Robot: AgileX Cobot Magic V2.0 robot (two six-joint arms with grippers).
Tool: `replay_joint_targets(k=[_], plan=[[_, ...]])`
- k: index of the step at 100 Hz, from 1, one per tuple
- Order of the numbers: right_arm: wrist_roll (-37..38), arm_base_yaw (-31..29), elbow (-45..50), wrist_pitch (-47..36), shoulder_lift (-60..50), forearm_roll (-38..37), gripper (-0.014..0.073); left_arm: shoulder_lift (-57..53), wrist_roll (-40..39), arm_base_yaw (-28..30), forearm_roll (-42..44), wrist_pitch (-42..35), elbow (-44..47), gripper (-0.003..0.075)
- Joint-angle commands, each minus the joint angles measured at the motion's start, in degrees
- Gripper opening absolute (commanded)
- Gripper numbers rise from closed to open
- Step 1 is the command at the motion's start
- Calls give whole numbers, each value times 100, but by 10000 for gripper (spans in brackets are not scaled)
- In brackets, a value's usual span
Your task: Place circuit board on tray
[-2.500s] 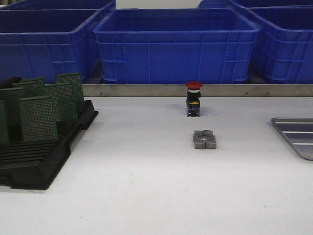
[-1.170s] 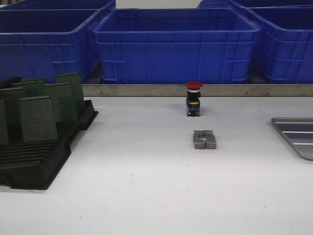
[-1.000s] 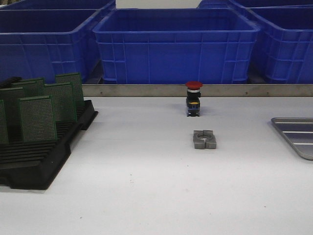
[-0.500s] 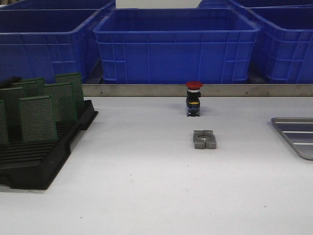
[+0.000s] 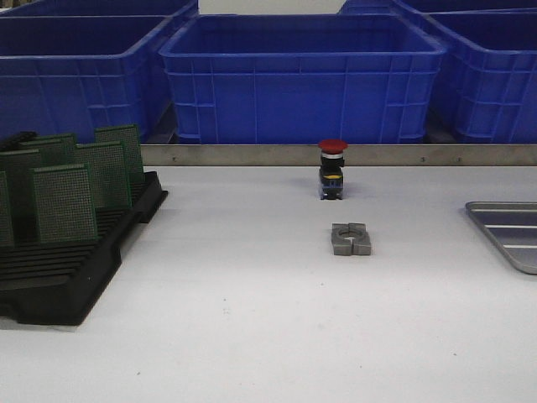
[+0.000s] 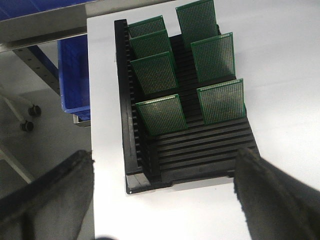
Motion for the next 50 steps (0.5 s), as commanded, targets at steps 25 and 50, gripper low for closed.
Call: replay_joint_targets(k=[25,50], plan=[[-61,15,-69,-508,-128,-45,-69,1233,1773,11,-768,359,-1088,545],[-61,15,-69,-508,-128,-45,-69,2686,3884,11,-1453,1973,-2444,545]])
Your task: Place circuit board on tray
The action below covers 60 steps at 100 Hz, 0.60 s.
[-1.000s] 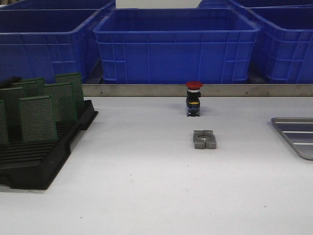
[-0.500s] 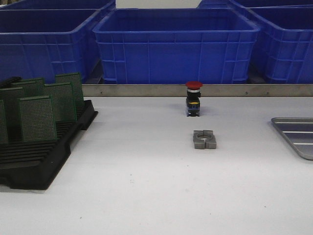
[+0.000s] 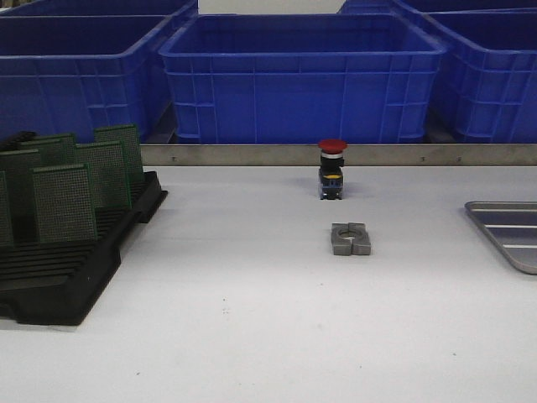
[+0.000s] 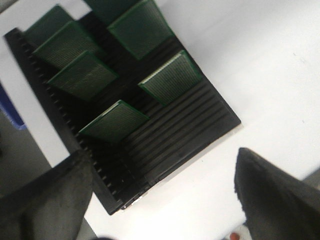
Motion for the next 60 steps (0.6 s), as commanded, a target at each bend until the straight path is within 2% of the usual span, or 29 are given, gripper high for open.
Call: replay_joint_targets(k=[1,12,20,60], plan=[[-61,15,-69,-508,-128,-45,-69,293,714,11,-227,426,-620,545],[-61,15,-69,-508,-128,-45,-69,771,1027,11,-179,537,-1113,545],[-61,15,-69,-508,-128,-45,-69,993,1545,11,-190,537,-1297,545],[-61,15,-69,-508,-128,-45,-69,1712,3761,11,-650,496,-1336,545]])
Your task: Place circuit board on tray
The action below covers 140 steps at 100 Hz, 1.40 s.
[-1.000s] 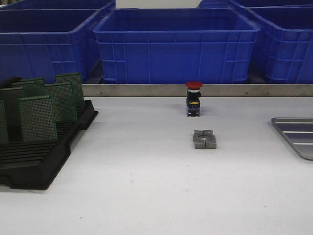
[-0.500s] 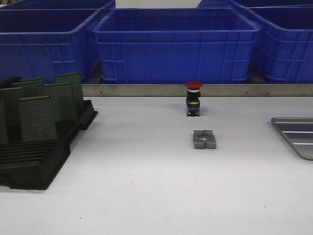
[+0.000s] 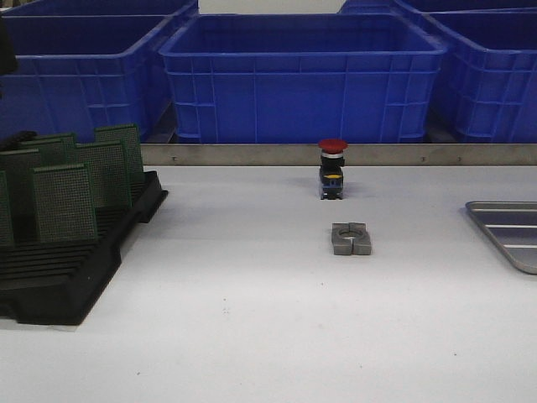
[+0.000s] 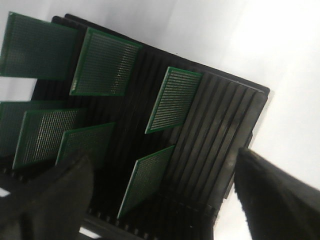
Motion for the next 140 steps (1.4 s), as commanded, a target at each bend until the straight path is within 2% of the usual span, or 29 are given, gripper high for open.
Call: replay_joint_targets(k=[1,52,102,140], plan=[[-61,15,-69,-503,-128,-45,-69,-66,492,11,-335,165,-186,545],[-61,15,-69,-503,-128,-45,-69,587,1101,1,-777,-69,-196,545],[-61,15,-69,-503,-128,-45,-69,1106,1200,1,-777,-572,-196,545],[-61,15,-69,-503,-128,-45,-69,1335,1200,1,-789,-538,-196,545]])
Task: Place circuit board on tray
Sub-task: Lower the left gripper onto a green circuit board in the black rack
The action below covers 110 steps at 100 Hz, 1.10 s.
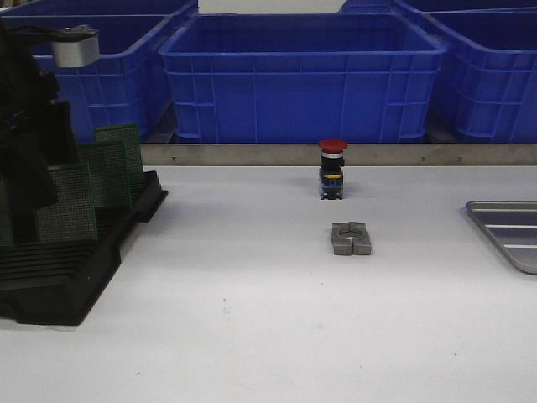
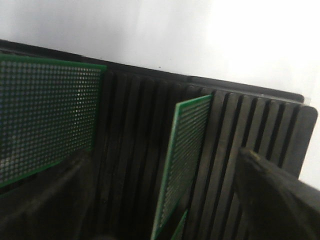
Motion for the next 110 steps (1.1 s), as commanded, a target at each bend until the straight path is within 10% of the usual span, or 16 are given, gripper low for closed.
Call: replay_joint_targets(k=[1,66,110], plan=[[-61,15,-69,-503,-128,-45,-69,-268,2,1,-225,-18,-171,545],[-61,15,-69,-503,-128,-45,-69,-150,2,1,-331,106,-171,527],[-61,15,-69,-503,-128,-45,-69,-150,2,1,-331,159,-171,-18]])
